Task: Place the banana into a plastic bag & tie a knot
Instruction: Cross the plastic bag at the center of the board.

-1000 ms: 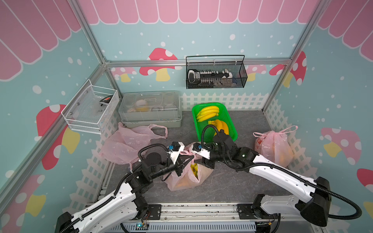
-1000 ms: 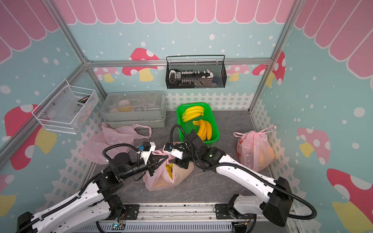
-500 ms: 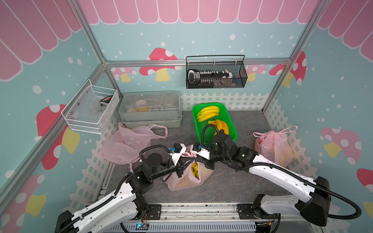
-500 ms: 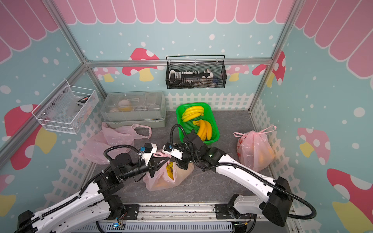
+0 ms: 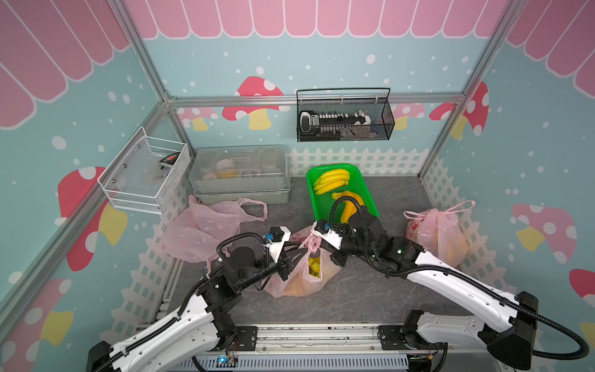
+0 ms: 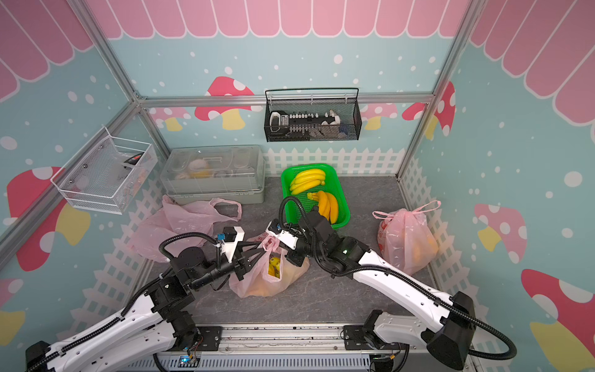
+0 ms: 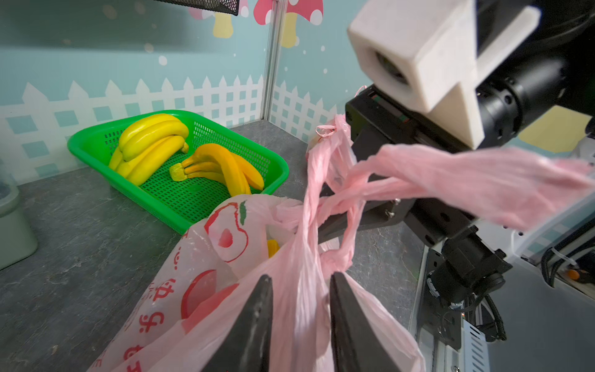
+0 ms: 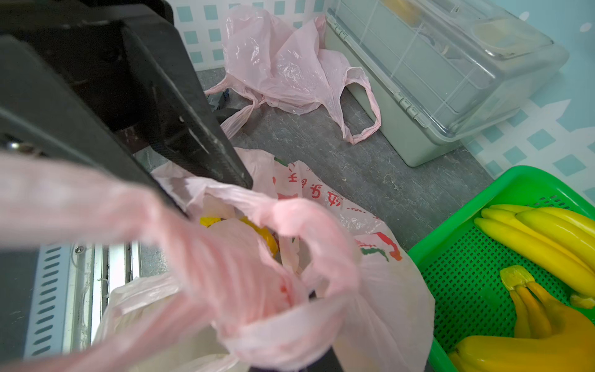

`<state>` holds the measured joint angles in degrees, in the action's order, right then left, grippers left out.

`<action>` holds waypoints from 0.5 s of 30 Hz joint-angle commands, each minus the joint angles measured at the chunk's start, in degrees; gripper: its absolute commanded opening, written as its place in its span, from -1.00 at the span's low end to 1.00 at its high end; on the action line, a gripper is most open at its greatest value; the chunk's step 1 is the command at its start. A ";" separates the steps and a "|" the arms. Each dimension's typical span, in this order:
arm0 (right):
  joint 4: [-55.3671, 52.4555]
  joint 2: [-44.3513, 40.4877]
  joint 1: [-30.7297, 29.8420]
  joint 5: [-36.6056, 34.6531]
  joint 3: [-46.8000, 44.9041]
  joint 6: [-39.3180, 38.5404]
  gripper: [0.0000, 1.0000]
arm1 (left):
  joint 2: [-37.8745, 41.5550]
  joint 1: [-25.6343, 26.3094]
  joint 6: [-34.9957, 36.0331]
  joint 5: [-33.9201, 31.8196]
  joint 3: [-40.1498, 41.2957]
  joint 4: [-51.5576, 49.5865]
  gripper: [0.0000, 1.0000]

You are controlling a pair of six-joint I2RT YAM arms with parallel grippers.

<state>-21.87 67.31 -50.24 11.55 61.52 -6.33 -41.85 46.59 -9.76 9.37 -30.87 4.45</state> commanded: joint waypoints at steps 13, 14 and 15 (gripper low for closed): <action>1.19 0.67 -1.55 -6.39 1.07 0.80 -1.00 | -5.73 0.21 0.14 -0.46 -2.03 -1.36 -0.21; 1.19 0.76 -1.69 -7.28 0.98 0.79 -1.00 | -5.56 0.17 0.17 -0.62 -1.91 -1.26 -0.23; 1.15 0.76 -1.79 -7.80 0.92 0.61 -1.00 | -5.59 0.17 0.08 -0.64 -2.08 -1.36 -0.29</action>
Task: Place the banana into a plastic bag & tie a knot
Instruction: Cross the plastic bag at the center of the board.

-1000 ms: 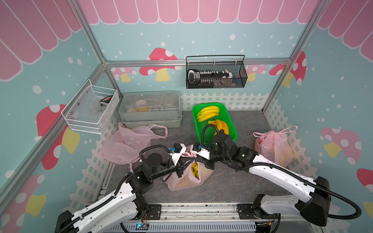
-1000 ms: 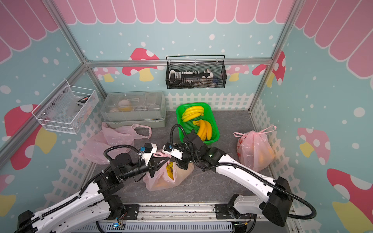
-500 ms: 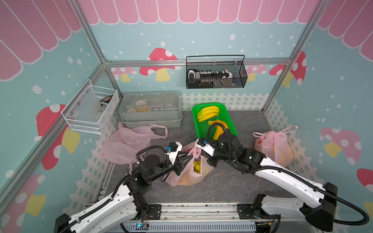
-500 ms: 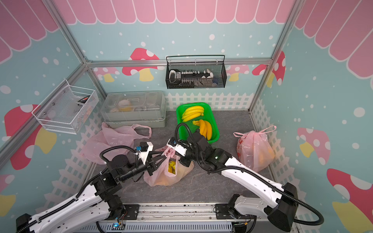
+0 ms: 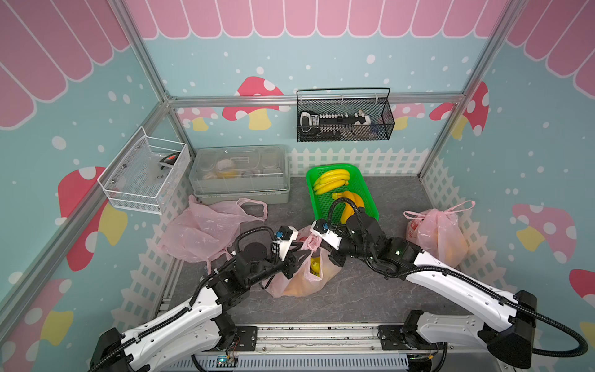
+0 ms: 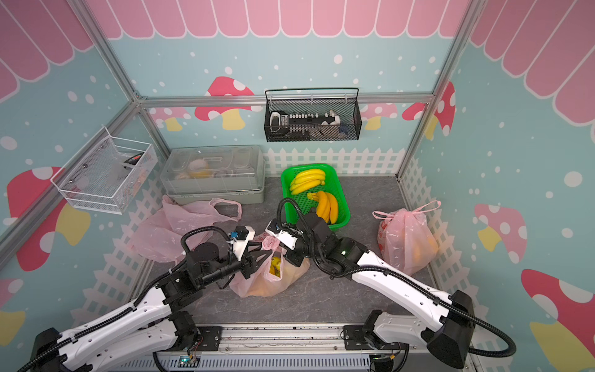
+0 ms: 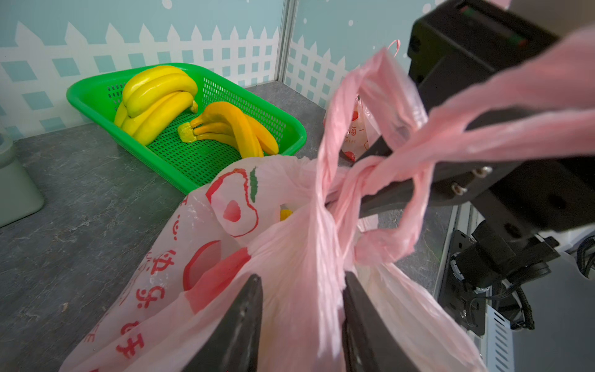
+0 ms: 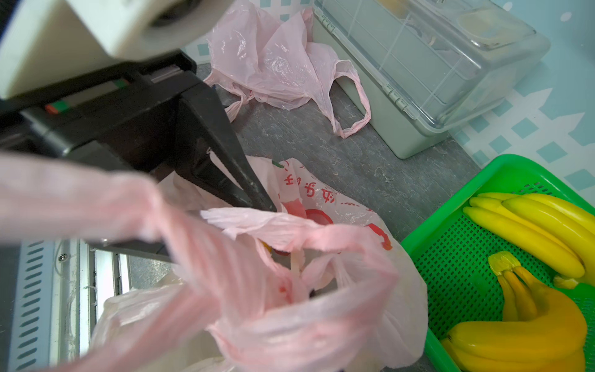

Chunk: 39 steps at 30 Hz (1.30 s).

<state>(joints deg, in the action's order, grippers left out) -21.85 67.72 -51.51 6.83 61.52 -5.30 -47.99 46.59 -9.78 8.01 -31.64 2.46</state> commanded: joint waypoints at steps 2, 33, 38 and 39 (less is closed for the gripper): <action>1.02 0.52 -0.94 -4.57 0.77 -1.14 -1.00 | 0.11 0.19 0.18 0.36 -2.03 -0.53 -0.51; 23.78 0.86 -2.20 -5.73 -6.87 15.21 -1.00 | -6.74 0.97 -10.08 10.66 -2.25 12.30 -0.68; 33.71 0.62 2.20 0.99 -12.75 22.48 -1.00 | -6.76 0.96 -14.21 9.67 1.18 20.32 -0.45; 36.18 0.49 3.13 2.22 -14.00 23.89 -1.00 | -6.68 0.97 -14.80 9.49 1.94 21.81 -0.37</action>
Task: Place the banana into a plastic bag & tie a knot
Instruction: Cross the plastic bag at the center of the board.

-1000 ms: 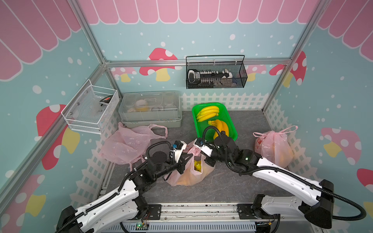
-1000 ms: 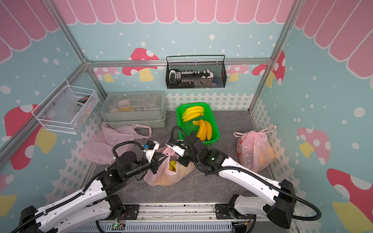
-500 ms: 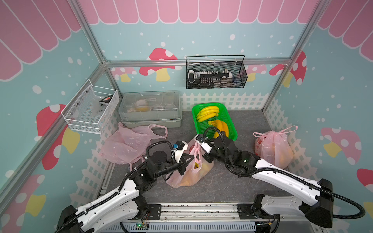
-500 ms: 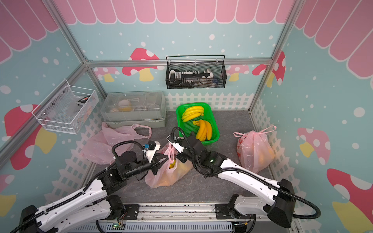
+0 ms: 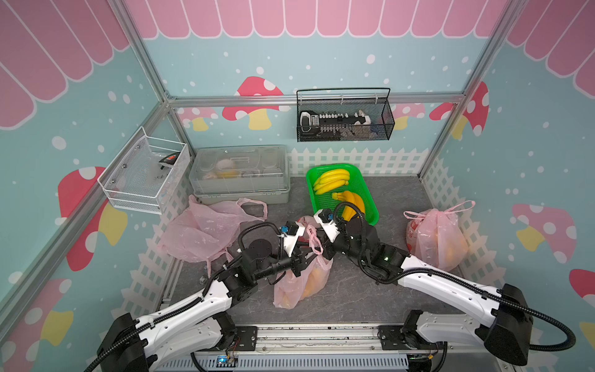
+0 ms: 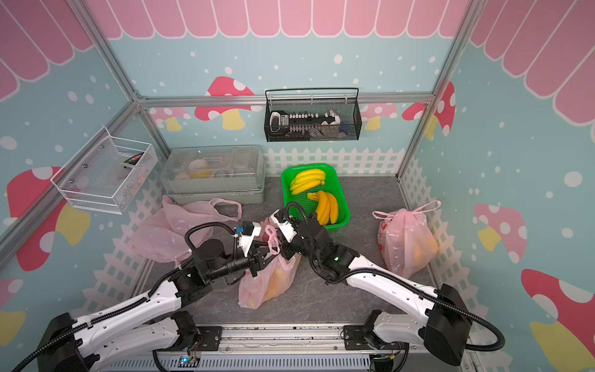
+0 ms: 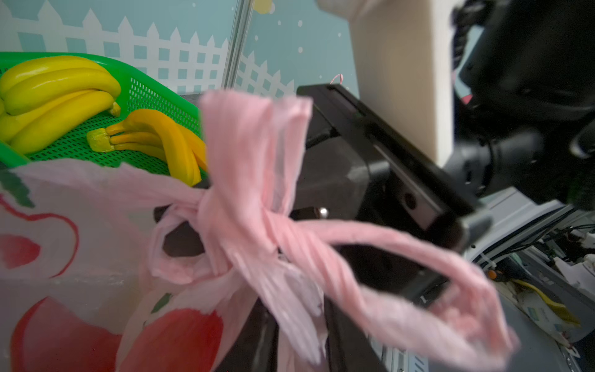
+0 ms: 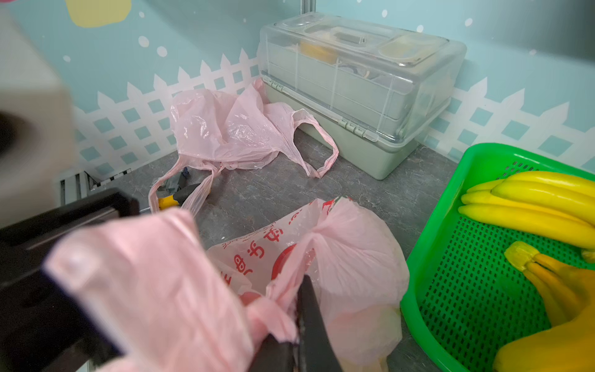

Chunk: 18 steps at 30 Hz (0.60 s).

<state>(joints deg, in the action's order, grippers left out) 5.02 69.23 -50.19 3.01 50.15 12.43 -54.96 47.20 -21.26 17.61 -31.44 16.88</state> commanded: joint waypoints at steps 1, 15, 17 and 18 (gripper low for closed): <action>10.96 -1.16 2.63 7.33 -3.42 7.22 -1.00 | 0.43 0.36 -3.45 -0.10 2.11 7.59 -0.32; 14.32 -0.30 4.14 10.08 -4.31 4.87 -1.00 | 18.26 -6.27 -4.95 -14.38 0.97 -14.74 0.08; 13.82 -0.38 4.14 9.93 -4.19 4.69 -1.00 | 18.63 -8.99 -6.08 -15.62 0.40 -16.79 0.10; 13.71 -0.34 4.14 9.96 -4.09 4.55 -1.00 | 18.12 -10.68 -6.74 -16.01 -0.09 -17.88 0.07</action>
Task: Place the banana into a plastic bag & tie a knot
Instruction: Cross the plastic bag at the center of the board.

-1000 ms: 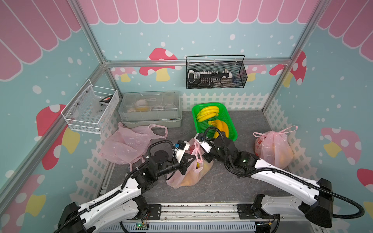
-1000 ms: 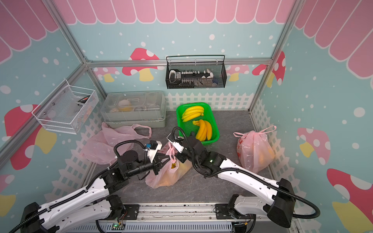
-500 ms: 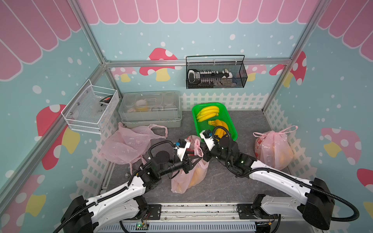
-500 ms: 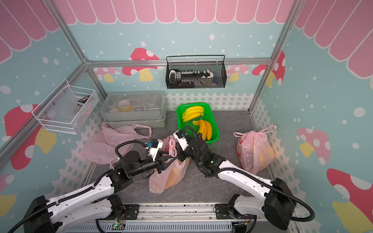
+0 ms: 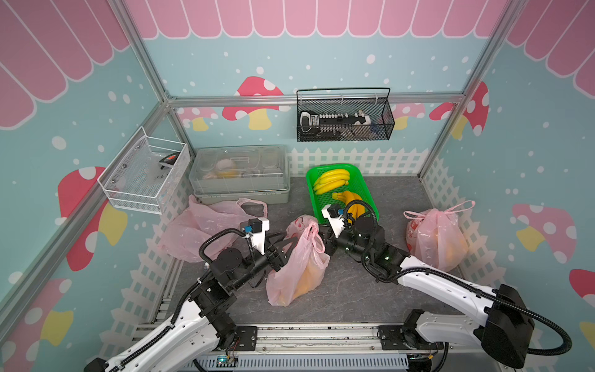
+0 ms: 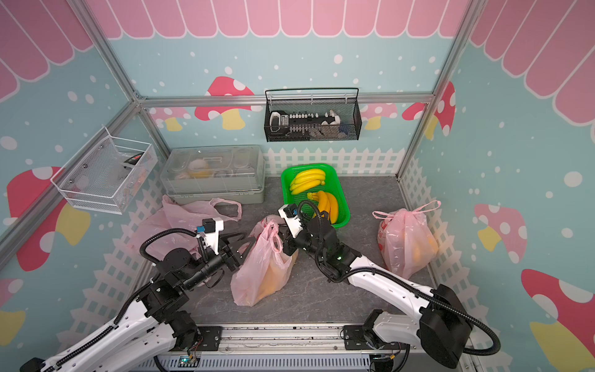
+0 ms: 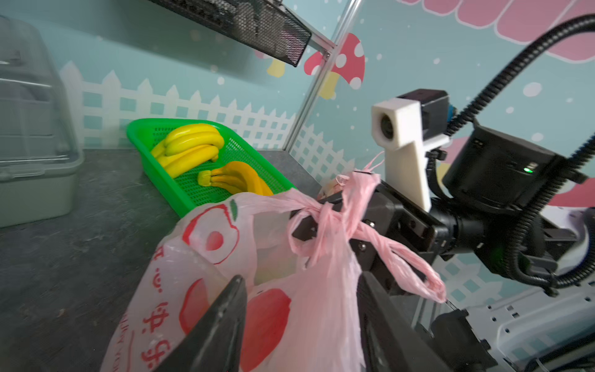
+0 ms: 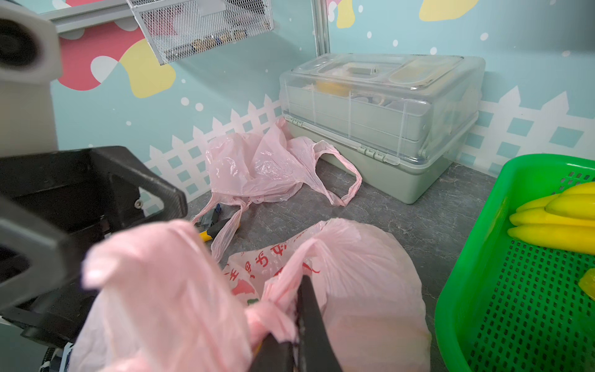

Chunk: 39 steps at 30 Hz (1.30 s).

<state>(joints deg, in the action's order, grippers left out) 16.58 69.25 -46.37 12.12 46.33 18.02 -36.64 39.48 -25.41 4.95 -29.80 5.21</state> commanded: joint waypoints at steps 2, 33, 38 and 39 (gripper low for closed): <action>1.98 -0.30 0.31 0.90 -0.14 -0.94 -1.00 | -2.21 -5.70 -2.57 0.45 -2.33 -6.25 -0.08; 14.89 2.47 0.31 9.88 -6.33 1.15 -1.00 | -16.14 3.32 -2.72 4.47 -3.78 7.97 -0.09; 15.50 2.32 0.47 7.08 -5.93 2.81 -1.00 | -18.23 4.21 -2.43 10.61 -3.82 8.88 -0.03; 16.30 2.48 0.64 7.11 -5.89 3.59 -1.00 | -18.68 4.94 -2.25 11.42 -3.75 9.28 -0.03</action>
<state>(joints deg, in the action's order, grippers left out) 29.41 71.50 -45.80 19.44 40.77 19.88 -54.19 43.11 -27.27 12.08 -32.01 11.86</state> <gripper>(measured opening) 0.048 0.483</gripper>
